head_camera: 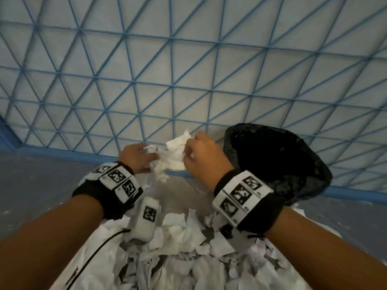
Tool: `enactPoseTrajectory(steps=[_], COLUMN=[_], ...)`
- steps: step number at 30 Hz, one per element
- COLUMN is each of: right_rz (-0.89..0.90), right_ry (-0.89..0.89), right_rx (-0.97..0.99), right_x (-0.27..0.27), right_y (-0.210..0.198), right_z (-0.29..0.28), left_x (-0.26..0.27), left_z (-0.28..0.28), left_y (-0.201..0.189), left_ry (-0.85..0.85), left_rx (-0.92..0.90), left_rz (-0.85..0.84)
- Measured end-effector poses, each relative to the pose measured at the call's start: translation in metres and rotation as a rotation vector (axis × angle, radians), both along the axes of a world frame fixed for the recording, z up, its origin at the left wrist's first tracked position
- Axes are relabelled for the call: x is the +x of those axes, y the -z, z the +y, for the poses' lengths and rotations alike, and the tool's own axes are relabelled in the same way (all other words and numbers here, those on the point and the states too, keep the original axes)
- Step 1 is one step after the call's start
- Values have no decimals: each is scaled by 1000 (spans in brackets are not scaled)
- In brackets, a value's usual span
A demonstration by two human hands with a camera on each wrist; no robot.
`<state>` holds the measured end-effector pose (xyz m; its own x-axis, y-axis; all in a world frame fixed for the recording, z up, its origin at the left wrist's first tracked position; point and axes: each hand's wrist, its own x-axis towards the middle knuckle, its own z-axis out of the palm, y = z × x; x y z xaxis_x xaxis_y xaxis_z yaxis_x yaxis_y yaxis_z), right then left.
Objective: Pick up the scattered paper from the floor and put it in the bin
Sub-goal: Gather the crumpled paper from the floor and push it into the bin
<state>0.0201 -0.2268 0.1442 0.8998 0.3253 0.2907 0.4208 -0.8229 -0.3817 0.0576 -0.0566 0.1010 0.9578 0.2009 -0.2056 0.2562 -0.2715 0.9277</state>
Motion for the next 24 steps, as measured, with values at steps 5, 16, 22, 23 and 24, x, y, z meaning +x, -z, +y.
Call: enactPoseTrajectory(steps=[5,16,22,23,24], right_rz=[-160,277,-28,-156,-260], right_ry=[300,387,450,396,315], right_rx=[84,-223,-172,-84,5], right_x=[3,0,3,-3,-10], right_y=[-63,-19,-37,-40,-41], right_z=[-98,-173,-160,-149,-136], left_x=[12,-10,-13,-13,-12], left_z=[-94,-222,-169,-157,-142], left_y=[-83,-53,-67,-67,-62], left_ry=[81,617,615,530,439], left_rx=[-288,373,419,377,343], left_rz=[-232,-295,-480,-526,-554])
